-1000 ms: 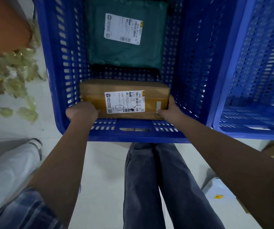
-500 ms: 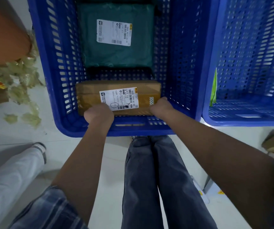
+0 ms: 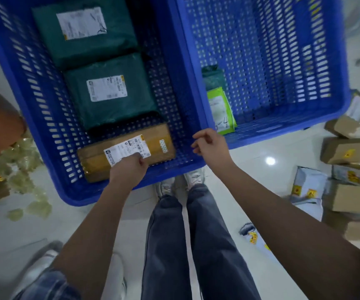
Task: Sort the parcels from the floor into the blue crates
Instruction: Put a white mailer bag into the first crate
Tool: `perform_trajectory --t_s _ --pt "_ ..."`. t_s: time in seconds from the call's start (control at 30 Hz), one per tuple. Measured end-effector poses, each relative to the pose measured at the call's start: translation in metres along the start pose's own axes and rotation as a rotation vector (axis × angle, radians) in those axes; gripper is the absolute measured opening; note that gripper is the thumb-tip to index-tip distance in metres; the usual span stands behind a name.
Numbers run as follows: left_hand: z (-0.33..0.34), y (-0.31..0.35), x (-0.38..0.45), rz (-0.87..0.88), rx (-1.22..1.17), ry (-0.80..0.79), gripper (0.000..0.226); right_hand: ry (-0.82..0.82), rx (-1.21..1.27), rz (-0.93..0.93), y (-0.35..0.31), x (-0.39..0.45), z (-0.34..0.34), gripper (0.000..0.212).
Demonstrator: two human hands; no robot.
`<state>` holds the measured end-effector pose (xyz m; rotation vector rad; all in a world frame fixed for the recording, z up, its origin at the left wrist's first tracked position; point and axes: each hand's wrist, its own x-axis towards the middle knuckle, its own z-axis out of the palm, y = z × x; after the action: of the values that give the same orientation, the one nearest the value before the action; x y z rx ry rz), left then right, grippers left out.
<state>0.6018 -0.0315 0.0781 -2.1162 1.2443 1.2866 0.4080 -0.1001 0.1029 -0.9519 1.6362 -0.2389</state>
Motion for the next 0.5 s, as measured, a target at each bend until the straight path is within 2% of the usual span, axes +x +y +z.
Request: perform_trajectory --t_s 0.13,0.3,0.4,0.5 --pt "0.003 0.018 -0.008 0.067 -0.059 0.075 0.020 0.236 0.203 -0.008 0.018 -0.015 -0.042 0.032" --pt "0.017 0.054 -0.019 0.228 -0.211 0.253 0.016 0.475 0.430 0.103 0.061 -0.032 -0.091 0.027" --pt "0.029 0.090 -0.025 0.309 -0.217 0.291 0.013 0.561 0.539 0.241 0.097 -0.040 -0.121 0.033" --pt "0.045 0.134 -0.031 0.417 -0.202 0.291 0.011 0.571 0.609 0.377 0.136 -0.050 -0.154 0.031"
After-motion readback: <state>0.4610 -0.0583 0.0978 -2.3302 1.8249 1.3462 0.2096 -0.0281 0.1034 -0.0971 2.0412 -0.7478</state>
